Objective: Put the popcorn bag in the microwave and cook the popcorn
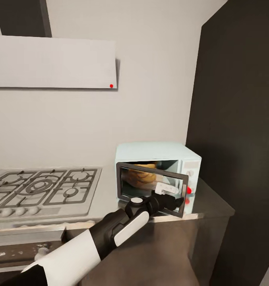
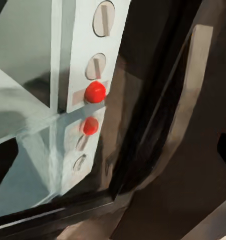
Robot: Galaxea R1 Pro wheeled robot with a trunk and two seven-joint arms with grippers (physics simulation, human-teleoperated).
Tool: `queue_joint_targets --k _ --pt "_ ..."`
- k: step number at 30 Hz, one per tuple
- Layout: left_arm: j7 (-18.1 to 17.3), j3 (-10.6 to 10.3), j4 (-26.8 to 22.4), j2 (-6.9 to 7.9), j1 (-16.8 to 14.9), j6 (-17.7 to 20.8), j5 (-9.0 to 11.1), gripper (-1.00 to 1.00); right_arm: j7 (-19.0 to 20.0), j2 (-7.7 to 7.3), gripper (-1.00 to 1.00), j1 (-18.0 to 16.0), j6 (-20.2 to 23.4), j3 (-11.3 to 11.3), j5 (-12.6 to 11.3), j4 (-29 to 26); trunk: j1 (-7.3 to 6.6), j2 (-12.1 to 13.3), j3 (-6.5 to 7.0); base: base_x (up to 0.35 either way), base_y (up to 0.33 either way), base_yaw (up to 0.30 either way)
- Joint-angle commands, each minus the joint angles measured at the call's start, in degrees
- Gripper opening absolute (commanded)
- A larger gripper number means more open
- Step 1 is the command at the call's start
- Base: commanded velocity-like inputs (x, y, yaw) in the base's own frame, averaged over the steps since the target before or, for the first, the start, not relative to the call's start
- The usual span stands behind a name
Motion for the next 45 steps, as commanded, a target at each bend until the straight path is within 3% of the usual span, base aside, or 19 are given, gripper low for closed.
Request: queue_joint_targets --k 1,11,16,17,20,25,27,30,34,39,45 --pt "0.5 -0.1 -0.1 0.00 -0.1 0.1 0.6 1.00 0.2 -0.02 1.00 -0.1 0.1 0.2 0.4 0.0 0.00 0.0 -0.07 0.000 -0.275 0.000" --pt "1.6 0.0 2.6 0.00 -0.1 0.0 0.6 1.00 0.2 -0.05 1.00 -0.1 0.1 0.2 0.4 0.1 0.00 0.0 -0.07 0.000 -0.131 0.000" --pt "9.0 0.2 5.5 0.00 -0.1 -0.2 0.4 1.00 0.2 -0.02 1.00 -0.1 0.1 0.2 0.4 0.0 0.00 0.0 -0.07 0.000 -0.001 0.000" --pt "11.1 0.2 5.6 0.00 -0.1 -1.5 0.2 1.00 0.2 -0.02 1.00 -0.1 0.1 0.2 0.4 0.0 0.00 0.0 -0.07 0.000 0.000 0.000" --pt "12.5 0.4 6.9 0.00 -0.1 -5.7 -0.1 1.00 0.2 -0.02 1.00 -0.1 0.1 0.2 0.4 0.0 0.00 0.0 -0.07 0.000 0.000 0.000" --pt "12.7 0.5 9.4 0.00 -0.9 -6.7 -0.2 1.00 0.2 -0.02 1.00 -0.1 0.0 0.2 0.4 0.0 0.00 0.0 -0.07 0.000 0.000 0.000" --pt "12.6 0.5 11.4 0.00 -3.3 -6.7 0.3 1.00 0.2 -0.02 1.00 -0.1 0.0 0.2 0.4 0.0 0.00 0.0 -0.07 0.000 0.000 0.000" --pt "12.5 0.5 12.3 0.00 -4.2 -6.9 0.4 1.00 0.2 -0.02 1.00 -0.1 0.0 0.2 0.4 0.0 0.00 0.0 -0.07 0.000 0.000 0.000" --pt "12.0 0.6 15.7 0.00 -8.7 -7.2 0.7 1.00 0.2 -0.02 1.00 -0.1 0.0 0.2 0.4 0.0 0.00 0.0 -0.07 0.000 0.000 0.000" --pt "11.8 0.6 18.9 0.00 -11.0 -7.7 3.7 1.00 0.2 -0.02 1.00 -0.1 0.0 0.2 0.4 0.0 0.00 0.0 -0.07 0.000 0.000 0.000" --pt "11.7 0.5 20.6 0.00 -11.4 -9.4 4.4 1.00 0.3 -0.02 1.00 -0.1 0.0 0.2 0.4 0.0 0.00 0.0 -0.07 0.000 0.000 0.000"
